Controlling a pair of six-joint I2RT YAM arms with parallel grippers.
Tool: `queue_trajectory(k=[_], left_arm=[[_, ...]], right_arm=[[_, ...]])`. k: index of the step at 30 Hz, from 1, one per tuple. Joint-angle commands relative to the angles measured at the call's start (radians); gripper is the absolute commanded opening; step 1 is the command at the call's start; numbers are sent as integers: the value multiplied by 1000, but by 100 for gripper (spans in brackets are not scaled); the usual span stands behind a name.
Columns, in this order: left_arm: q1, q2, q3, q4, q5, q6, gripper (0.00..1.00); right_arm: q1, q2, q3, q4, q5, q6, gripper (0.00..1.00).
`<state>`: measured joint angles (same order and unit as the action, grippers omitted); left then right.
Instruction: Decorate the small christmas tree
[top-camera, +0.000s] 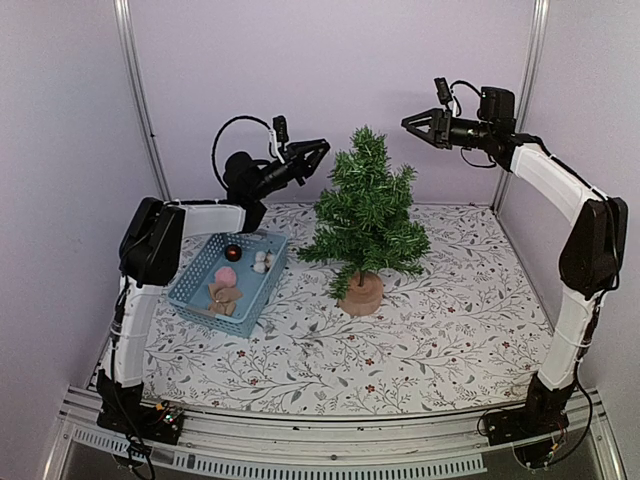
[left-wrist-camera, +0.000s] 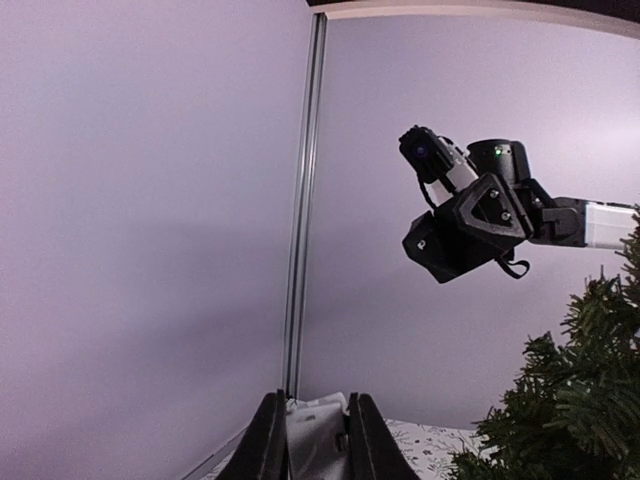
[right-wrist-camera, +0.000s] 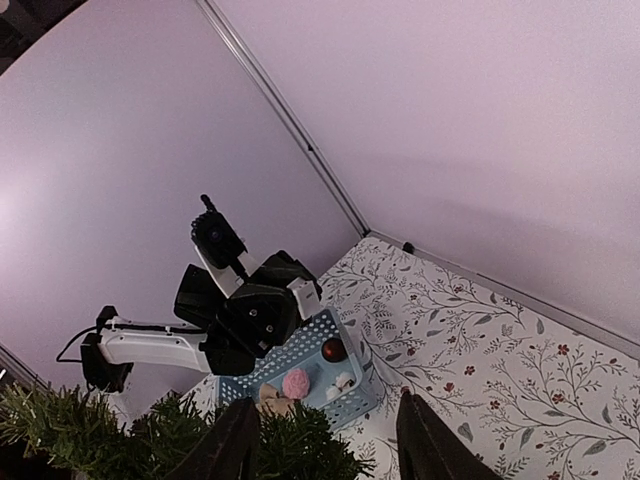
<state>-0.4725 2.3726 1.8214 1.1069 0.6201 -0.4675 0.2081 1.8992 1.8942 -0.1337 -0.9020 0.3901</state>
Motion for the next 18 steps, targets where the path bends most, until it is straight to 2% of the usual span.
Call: queue_trajectory(k=[1, 11, 18], left_arm=[[-15, 28, 95, 70, 22, -76, 4], [-65, 127, 312, -24, 1, -100, 3], [-77, 164, 372, -35, -1, -125, 3]], right_arm=[[1, 55, 67, 87, -102, 40, 49], [48, 228, 214, 124, -131, 98, 48], [87, 274, 249, 190, -162, 124, 48]])
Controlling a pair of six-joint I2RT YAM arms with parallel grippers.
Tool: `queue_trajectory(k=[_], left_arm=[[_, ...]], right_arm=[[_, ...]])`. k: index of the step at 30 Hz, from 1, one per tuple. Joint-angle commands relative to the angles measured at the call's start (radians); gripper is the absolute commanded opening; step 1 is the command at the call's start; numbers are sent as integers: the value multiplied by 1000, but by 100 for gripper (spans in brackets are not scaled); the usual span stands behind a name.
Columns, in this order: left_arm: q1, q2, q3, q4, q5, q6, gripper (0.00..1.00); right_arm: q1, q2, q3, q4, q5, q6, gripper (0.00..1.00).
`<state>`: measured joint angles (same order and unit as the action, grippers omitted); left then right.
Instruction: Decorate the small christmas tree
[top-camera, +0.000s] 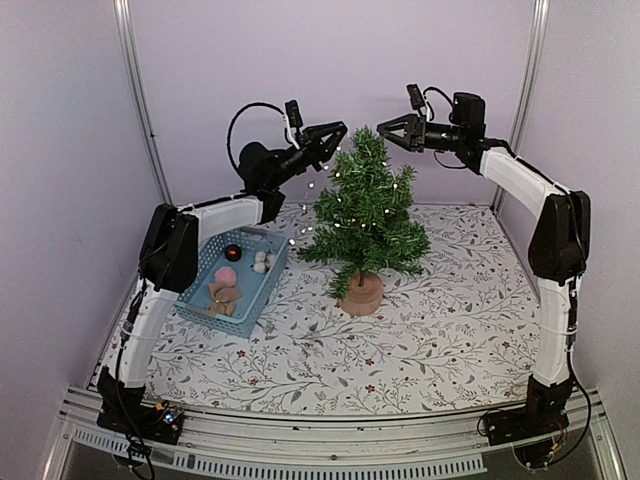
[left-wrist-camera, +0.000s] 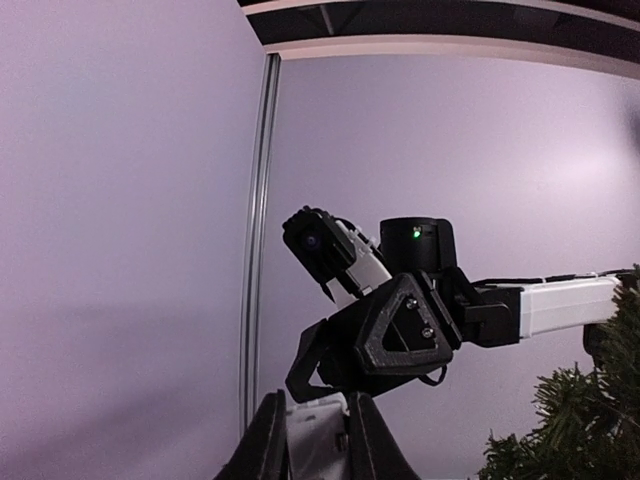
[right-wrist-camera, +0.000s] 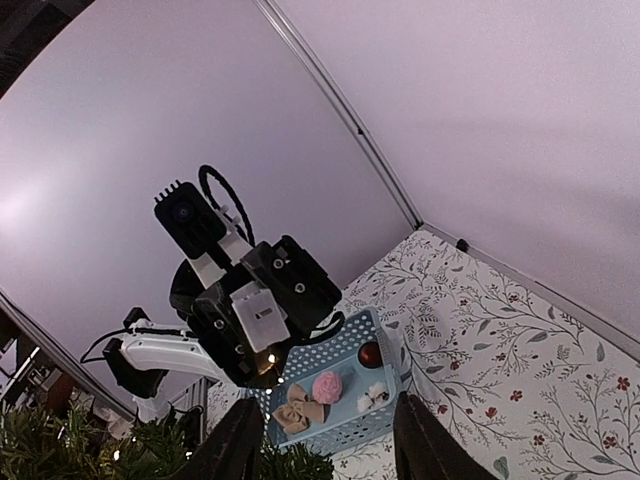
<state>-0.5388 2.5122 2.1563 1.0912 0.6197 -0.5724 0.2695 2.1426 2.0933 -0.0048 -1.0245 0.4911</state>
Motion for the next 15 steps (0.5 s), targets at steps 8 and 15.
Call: queue_trajectory(k=[8, 15], left_arm=[[-13, 31, 40, 23, 9, -65, 3], [-15, 19, 41, 31, 2, -75, 2]], right_arm=[[50, 63, 57, 120, -95, 37, 48], [73, 75, 64, 129, -108, 13, 47]])
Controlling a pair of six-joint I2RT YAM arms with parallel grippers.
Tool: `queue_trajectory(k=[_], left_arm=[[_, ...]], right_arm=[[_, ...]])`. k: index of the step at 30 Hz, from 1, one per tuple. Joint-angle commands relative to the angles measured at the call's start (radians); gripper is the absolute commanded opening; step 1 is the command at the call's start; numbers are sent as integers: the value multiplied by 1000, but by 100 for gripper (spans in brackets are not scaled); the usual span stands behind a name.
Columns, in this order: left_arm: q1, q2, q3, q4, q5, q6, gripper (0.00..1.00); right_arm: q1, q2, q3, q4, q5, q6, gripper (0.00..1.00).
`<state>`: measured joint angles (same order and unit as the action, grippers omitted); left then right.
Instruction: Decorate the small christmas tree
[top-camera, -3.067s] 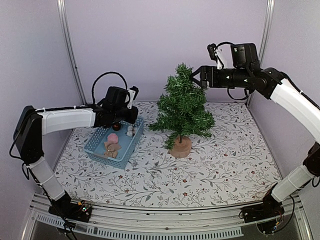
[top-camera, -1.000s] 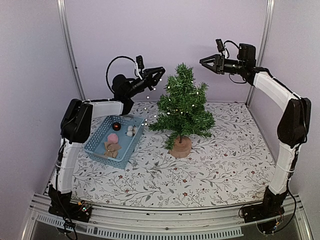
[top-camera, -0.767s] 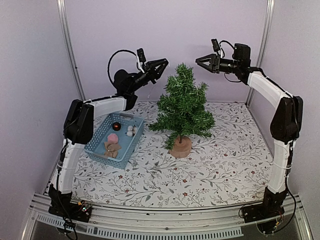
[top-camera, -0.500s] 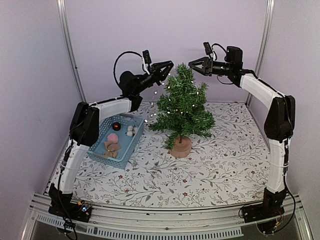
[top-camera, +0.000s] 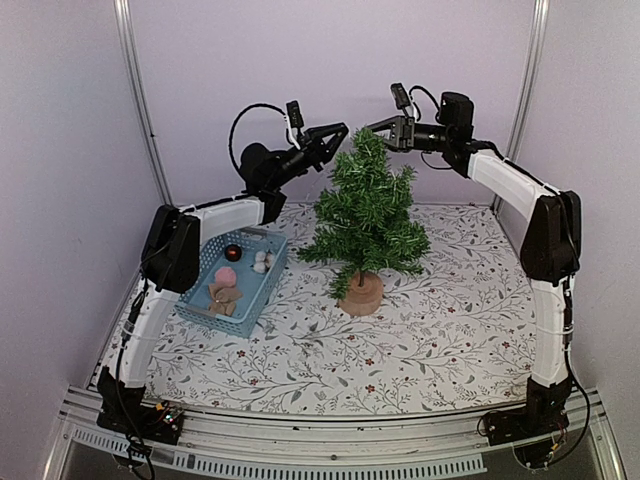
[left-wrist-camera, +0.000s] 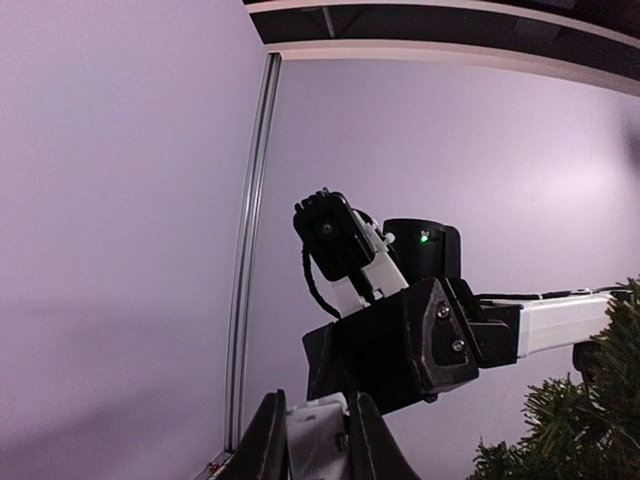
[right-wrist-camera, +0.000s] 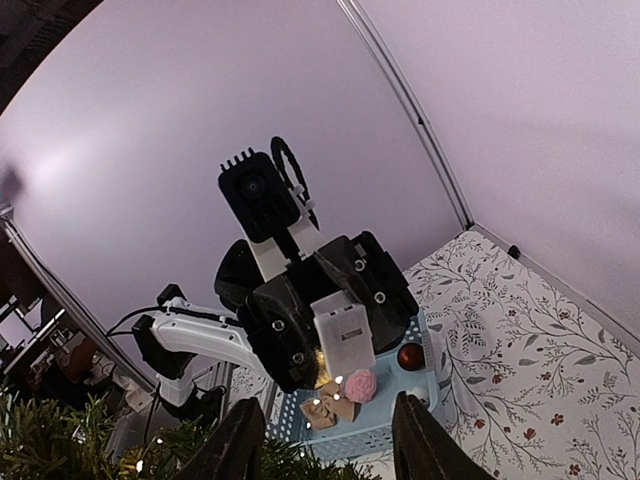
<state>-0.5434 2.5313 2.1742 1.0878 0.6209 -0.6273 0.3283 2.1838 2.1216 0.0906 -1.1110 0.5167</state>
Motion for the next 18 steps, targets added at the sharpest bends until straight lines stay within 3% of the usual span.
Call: queue_trajectory(k=[1, 10, 18], left_arm=[[-10, -1, 24, 40, 0, -25, 2], [5, -53, -6, 41, -7, -30, 0], [48, -256, -268, -63, -71, 91, 0]], right_arm=[[16, 37, 40, 35, -23, -11, 46], [2, 19, 41, 24, -9, -13, 46], [-65, -53, -3, 16, 25, 7, 46]])
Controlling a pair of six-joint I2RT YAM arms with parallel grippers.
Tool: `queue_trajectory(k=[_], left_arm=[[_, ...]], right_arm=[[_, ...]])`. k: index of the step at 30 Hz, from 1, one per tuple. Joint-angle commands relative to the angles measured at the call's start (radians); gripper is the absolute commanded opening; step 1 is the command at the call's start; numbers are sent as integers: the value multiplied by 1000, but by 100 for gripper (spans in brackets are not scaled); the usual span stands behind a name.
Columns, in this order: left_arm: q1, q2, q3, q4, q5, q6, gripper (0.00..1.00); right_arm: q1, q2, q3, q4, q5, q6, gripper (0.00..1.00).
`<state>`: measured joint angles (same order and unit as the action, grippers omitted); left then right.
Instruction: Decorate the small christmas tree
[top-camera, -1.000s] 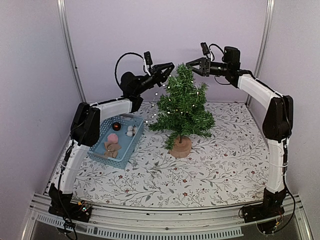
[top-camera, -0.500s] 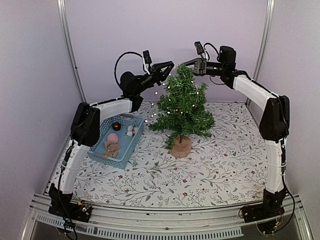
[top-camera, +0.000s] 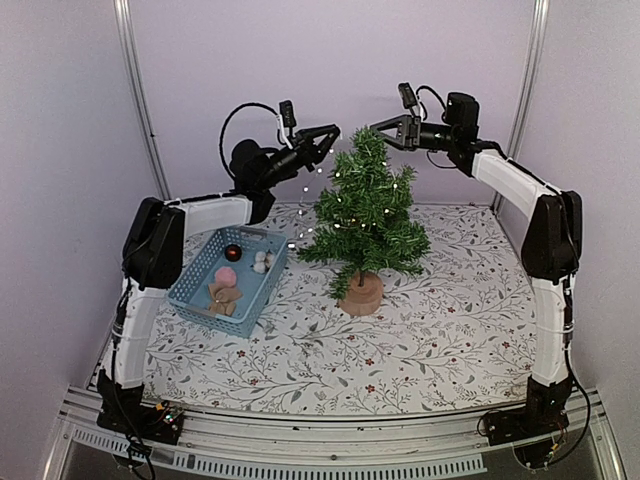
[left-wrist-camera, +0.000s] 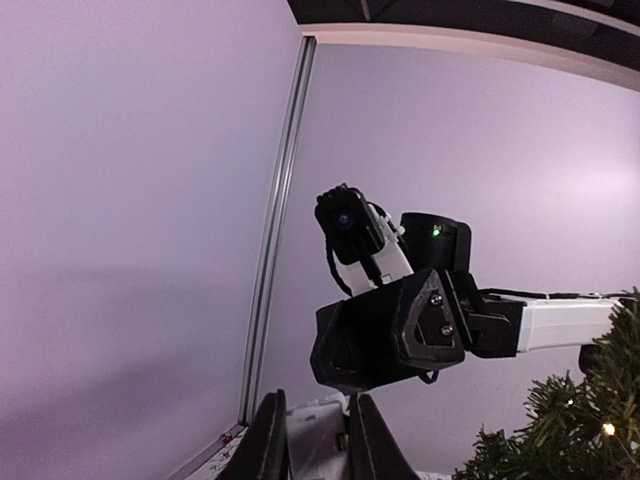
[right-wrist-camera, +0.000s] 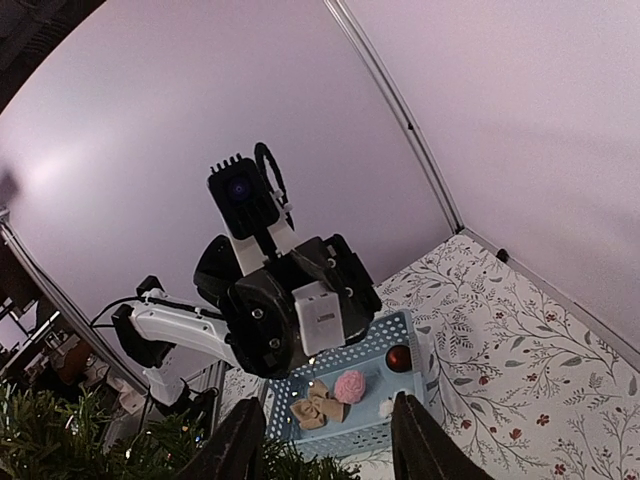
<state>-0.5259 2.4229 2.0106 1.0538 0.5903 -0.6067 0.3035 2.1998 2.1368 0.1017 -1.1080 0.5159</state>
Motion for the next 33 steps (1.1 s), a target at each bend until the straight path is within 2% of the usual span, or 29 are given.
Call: queue_trajectory(k=[1, 5, 8, 14, 18, 22, 26, 33], left_arm=[[37, -178, -154, -15, -53, 72, 0], [48, -311, -329, -49, -94, 146, 0], [46, -398, -416, -139, -123, 186, 0], [22, -589, -568, -439, -283, 254, 0], [-17, -665, -591, -695, -388, 283, 0], [-66, -691, -594, -940, -479, 273, 0], [-96, -683, -607, -1098, -503, 198, 0], [-105, -548, -550, -1233, -508, 148, 0]], right_arm=[[-45, -81, -25, 0, 23, 7, 46], [-54, -135, -65, -35, 33, -22, 46], [-53, -173, -91, -63, 39, -47, 46], [-54, -253, -159, -143, 62, -109, 46], [-53, -310, -220, -163, 69, -138, 46], [-55, -351, -251, -178, 74, -155, 46], [-54, -379, -267, -190, 83, -166, 46], [-54, -400, -281, -200, 88, -174, 46]])
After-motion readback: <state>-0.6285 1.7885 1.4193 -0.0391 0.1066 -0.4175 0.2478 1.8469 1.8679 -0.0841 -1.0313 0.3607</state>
